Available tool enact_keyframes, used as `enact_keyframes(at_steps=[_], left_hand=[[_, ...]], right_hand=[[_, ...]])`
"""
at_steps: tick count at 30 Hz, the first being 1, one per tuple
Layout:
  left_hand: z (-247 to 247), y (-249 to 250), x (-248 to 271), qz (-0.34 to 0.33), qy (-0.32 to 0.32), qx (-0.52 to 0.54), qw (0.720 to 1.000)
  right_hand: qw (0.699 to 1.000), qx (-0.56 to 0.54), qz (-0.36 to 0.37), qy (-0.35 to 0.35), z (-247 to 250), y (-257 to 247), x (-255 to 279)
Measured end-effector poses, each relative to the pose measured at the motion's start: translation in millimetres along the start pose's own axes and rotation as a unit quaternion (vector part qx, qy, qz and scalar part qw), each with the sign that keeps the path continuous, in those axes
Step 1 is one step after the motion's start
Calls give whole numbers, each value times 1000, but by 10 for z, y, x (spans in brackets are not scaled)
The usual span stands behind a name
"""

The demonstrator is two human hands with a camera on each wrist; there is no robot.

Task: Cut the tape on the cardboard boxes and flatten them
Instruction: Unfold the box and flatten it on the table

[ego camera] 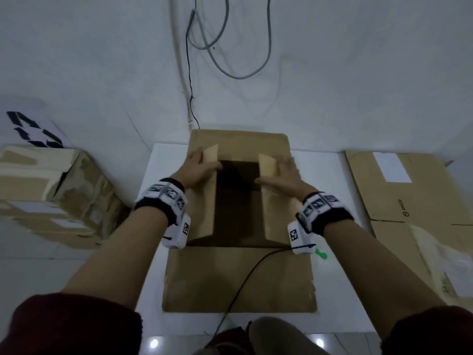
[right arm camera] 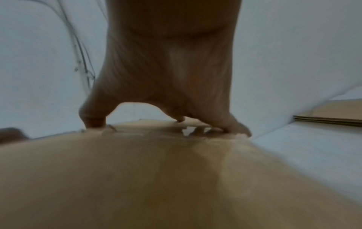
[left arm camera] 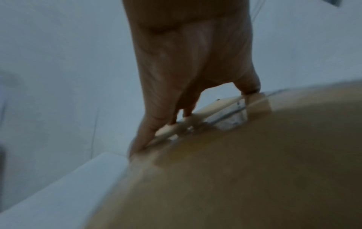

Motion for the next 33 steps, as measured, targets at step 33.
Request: enact_keyframes(at_steps=[33], left_hand=[[-633, -1159, 915, 33, 0, 125, 992]], right_hand=[[987, -132, 84, 39, -207, 1099, 1391]])
Point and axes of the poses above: each hand's wrist, its own x-axis away from the middle knuckle, its own z-axis out of the back of the hand, y = z × x, the point moved 9 cm from there along -x, towards the middle knuckle, and after that the axes turned 15 degrees about -x, right-handed, at the moved point
